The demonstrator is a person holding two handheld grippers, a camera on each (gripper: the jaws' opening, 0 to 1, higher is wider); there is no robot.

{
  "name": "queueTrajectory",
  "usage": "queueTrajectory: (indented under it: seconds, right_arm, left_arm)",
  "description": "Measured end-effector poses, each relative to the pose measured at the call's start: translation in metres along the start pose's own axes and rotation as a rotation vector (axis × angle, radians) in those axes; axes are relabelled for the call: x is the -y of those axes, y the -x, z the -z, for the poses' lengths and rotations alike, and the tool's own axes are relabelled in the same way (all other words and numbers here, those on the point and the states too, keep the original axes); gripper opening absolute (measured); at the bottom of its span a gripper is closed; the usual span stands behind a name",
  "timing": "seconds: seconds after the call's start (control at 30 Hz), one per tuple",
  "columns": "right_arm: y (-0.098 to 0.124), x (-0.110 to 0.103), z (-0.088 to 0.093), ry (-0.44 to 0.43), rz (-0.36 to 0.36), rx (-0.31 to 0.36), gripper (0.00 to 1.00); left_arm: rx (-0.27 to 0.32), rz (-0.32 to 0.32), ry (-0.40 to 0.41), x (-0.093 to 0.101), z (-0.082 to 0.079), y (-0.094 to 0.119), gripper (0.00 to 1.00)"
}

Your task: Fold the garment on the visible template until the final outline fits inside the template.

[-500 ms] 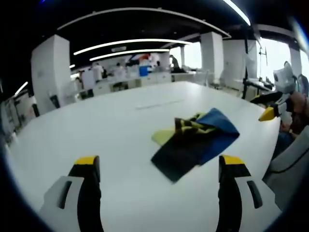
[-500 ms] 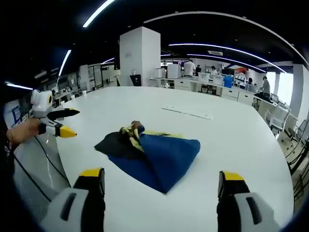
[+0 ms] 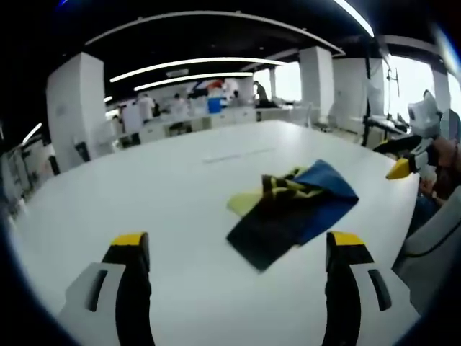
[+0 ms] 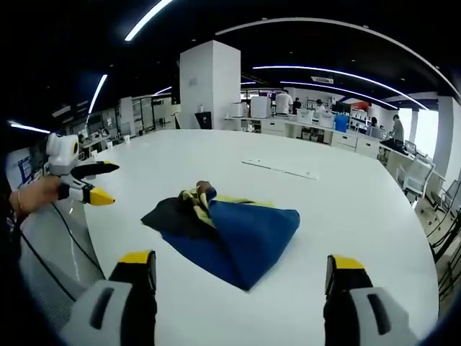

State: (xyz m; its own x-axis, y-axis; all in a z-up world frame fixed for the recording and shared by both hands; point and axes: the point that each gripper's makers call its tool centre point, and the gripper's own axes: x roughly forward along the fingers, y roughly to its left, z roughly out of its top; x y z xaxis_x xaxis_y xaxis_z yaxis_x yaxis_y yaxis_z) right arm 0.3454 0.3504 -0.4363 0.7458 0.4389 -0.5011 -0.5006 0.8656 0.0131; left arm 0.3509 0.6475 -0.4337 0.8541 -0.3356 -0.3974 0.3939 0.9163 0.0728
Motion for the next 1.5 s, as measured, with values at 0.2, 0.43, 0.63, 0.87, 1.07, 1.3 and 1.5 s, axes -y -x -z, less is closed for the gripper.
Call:
queueTrajectory:
  seconds: [0.2, 0.43, 0.63, 0.87, 1.07, 1.3, 1.5]
  right_arm:
    - [-0.001, -0.003, 0.0, 0.008, -0.01, -0.002, 0.98]
    - [0.002, -0.006, -0.002, 0.004, -0.001, -0.004, 0.98]
    - [0.006, -0.006, -0.009, 0.018, 0.006, -0.01, 0.98]
    - [0.008, -0.006, -0.02, 0.001, 0.019, 0.008, 0.98]
    - [0.01, -0.013, -0.019, 0.023, 0.002, -0.005, 0.98]
    - [0.01, -0.014, -0.015, 0.024, 0.0, -0.01, 0.98]
    - [0.009, -0.013, -0.016, 0.016, 0.013, 0.007, 0.92]
  left_arm:
    - [0.001, 0.001, -0.005, 0.001, -0.001, 0.0, 0.98]
    - [0.003, 0.021, -0.007, 0.005, 0.0, -0.001, 0.97]
    - [0.0, 0.034, 0.011, 0.011, 0.001, -0.001, 0.95]
    - [-0.027, 0.074, -0.038, 0.018, -0.005, 0.0, 0.95]
    - [-0.013, 0.091, -0.046, 0.021, -0.015, 0.002, 0.94]
    - [-0.017, 0.123, -0.055, 0.025, -0.015, -0.001, 0.92]
    - [-0.006, 0.155, -0.058, 0.03, -0.019, -0.007, 0.9]
